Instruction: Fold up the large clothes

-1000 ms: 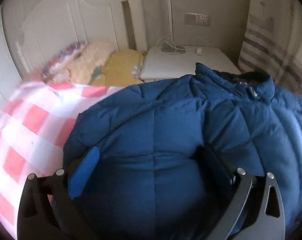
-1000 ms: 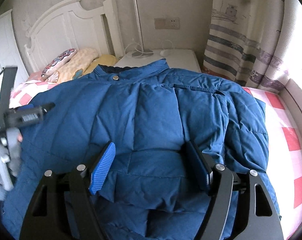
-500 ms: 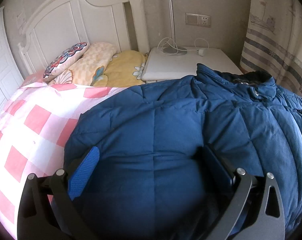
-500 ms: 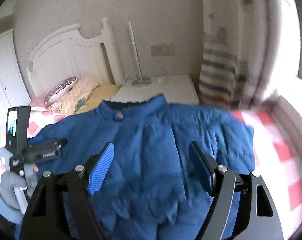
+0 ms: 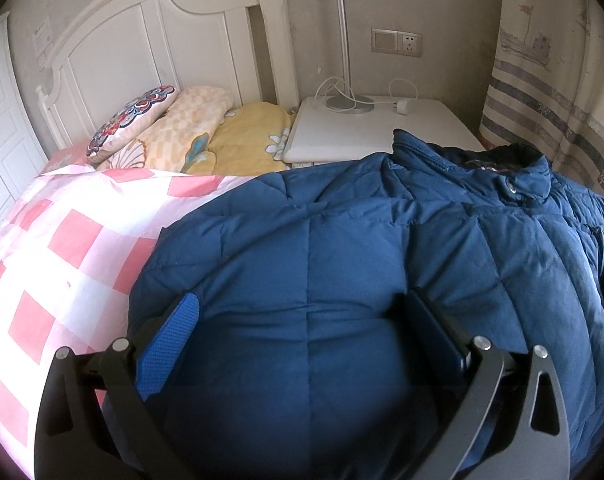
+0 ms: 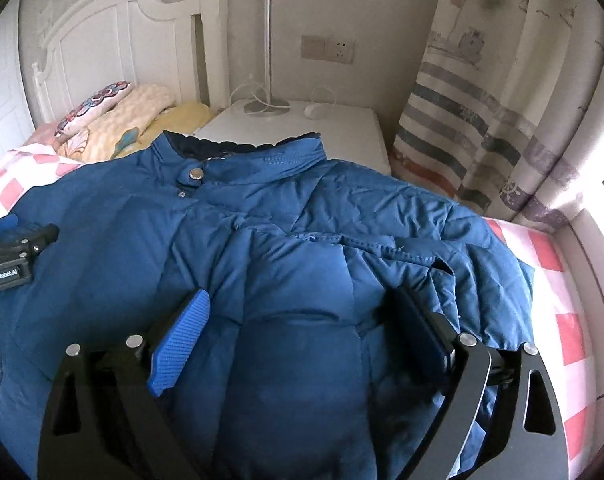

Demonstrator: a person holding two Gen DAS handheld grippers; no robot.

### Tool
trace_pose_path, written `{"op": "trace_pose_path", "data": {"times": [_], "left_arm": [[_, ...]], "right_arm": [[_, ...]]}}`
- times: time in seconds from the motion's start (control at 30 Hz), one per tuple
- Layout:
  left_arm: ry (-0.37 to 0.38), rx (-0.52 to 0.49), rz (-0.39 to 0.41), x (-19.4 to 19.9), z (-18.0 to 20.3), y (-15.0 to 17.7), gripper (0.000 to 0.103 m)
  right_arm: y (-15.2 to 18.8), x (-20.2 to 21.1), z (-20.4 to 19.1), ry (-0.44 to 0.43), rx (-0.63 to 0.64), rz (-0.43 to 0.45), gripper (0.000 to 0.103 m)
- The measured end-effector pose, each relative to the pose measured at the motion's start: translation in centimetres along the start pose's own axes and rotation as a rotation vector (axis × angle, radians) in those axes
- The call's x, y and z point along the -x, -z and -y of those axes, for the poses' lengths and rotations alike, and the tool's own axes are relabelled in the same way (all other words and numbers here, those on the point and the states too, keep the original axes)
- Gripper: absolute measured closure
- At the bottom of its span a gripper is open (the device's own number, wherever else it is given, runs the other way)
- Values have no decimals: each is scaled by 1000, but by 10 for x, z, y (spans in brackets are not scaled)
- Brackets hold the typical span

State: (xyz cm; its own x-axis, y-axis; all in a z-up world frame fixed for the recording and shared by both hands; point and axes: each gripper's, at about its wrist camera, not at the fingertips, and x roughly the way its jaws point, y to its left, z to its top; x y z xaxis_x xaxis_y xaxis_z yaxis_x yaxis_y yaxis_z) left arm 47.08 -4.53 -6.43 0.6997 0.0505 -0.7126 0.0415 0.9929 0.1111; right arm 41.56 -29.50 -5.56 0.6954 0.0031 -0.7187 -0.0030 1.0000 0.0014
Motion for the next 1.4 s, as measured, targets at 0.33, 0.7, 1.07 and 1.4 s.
{"op": "trace_pose_path", "data": {"times": [0.33, 0.7, 1.07, 1.4], "left_arm": [[-1, 0, 1, 0, 0, 0, 2], [-11, -1, 9, 0, 2, -1, 2], [123, 17, 140, 62, 7, 9, 2], [118, -174, 11, 37, 62, 32, 2]], "right_arm": [[7, 54, -14, 43, 34, 106, 13], [12, 16, -1, 7, 6, -19, 11], [12, 14, 3, 5, 5, -20, 11], [16, 10, 2, 19, 8, -23, 11]]}}
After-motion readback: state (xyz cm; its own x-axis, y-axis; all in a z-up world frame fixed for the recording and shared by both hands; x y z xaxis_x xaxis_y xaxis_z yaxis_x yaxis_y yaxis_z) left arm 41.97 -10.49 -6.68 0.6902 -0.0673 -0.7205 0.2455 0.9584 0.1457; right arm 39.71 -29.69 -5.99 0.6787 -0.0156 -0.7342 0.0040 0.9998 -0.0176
